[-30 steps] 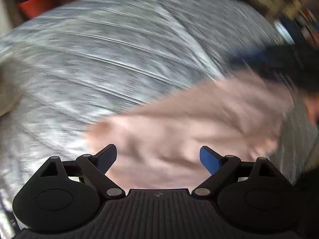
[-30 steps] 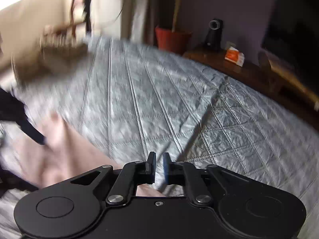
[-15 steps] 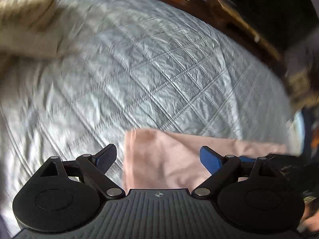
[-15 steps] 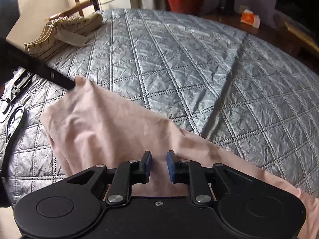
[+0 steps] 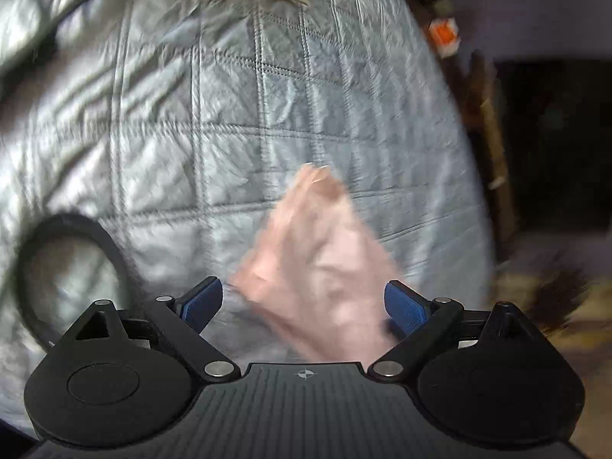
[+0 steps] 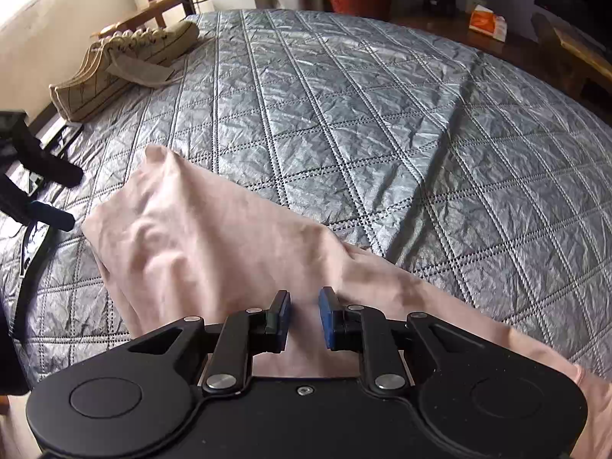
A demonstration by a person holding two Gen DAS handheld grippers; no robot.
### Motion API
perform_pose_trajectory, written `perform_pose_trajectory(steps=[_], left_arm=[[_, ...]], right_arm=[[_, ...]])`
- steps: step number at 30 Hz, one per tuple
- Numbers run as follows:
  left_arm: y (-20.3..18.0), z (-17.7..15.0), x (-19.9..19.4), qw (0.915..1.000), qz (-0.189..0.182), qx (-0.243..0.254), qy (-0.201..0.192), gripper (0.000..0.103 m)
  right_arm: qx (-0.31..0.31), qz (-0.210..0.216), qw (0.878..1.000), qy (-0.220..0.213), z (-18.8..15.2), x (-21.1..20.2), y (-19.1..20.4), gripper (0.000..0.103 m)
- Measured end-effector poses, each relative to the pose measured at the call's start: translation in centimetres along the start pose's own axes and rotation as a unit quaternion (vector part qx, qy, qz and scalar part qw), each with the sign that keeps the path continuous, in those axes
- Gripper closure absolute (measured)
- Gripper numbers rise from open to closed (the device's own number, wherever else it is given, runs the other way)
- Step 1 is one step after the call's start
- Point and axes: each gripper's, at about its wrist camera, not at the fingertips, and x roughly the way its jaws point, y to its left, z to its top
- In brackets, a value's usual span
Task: Fold clothes
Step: 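Grasp a trouser corner with the left tool while the right tool holds the trousers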
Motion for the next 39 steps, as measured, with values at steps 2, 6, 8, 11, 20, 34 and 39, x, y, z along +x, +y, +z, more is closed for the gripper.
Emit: perform_pose_trajectory(steps=[2, 6, 8, 11, 20, 34, 39], left_arm=[[0.1, 0.3, 0.2, 0.9998, -0.017, -0.009, 0.003, 0.008], [0.4, 1.0, 0.7, 0.9983, -0.052, -0.027, 0.008, 0.008], [0.5, 1.2, 1.1, 0.9979, -0.055, -0.031, 0.014, 0.008], [-0.1, 0.9, 1.3, 0.9980, -0.054, -0.021, 0.024, 0.008], [-0.8, 0.7, 0.7, 0.9993, -0.022, 0.025, 0.017, 0.008], [0.6, 0.8, 3.0, 0.9986, -0.034, -0.003, 0.039, 0.008], [0.6, 0.5, 3.1, 0.9987, -0.036, -0.006, 0.035, 0.010]], right_arm=[[0.001, -0.001, 1.000, 0.000, 0.1, 0.1, 0.1, 0.087], [-0.001, -0.009, 1.000, 0.002, 0.0, 0.0, 0.5, 0.087], [0.000, -0.009, 1.000, 0.005, 0.2, 0.1, 0.5, 0.087], [-0.002, -0.008, 1.000, 0.008, 0.3, 0.0, 0.4, 0.087], [-0.004, -0.004, 1.000, 0.006, 0.2, 0.1, 0.5, 0.087], [-0.007, -0.001, 1.000, 0.001, 0.1, 0.1, 0.3, 0.087], [0.000, -0.005, 1.000, -0.001, 0.0, 0.4, 1.2, 0.087]])
